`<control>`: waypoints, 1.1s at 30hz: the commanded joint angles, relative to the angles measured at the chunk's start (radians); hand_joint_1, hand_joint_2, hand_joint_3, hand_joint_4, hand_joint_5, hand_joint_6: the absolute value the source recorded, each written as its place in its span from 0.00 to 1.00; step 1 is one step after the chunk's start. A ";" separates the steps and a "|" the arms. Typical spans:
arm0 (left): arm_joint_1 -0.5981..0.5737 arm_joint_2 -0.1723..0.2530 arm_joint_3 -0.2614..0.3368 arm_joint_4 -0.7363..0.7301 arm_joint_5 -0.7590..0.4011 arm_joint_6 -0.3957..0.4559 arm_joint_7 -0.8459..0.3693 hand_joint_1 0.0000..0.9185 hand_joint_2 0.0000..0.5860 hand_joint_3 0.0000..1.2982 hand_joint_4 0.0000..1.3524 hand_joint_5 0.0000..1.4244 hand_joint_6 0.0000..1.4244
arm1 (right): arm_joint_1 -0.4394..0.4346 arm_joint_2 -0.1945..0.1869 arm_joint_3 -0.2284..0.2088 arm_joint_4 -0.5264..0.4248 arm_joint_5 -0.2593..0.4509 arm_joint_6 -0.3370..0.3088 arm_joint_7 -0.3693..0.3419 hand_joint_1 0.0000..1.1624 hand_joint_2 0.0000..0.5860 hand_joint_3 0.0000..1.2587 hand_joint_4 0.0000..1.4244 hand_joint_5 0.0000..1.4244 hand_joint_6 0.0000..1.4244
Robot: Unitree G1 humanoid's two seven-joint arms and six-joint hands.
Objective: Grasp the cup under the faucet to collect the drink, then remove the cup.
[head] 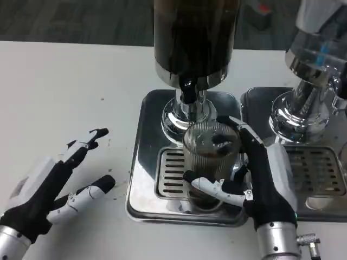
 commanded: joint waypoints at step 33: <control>0.381 0.152 0.042 -0.374 0.463 0.077 0.425 0.00 0.22 0.00 0.00 0.00 0.00 | 0.204 -0.027 0.032 -0.277 0.009 -0.052 0.054 0.86 0.37 0.22 0.40 0.57 0.82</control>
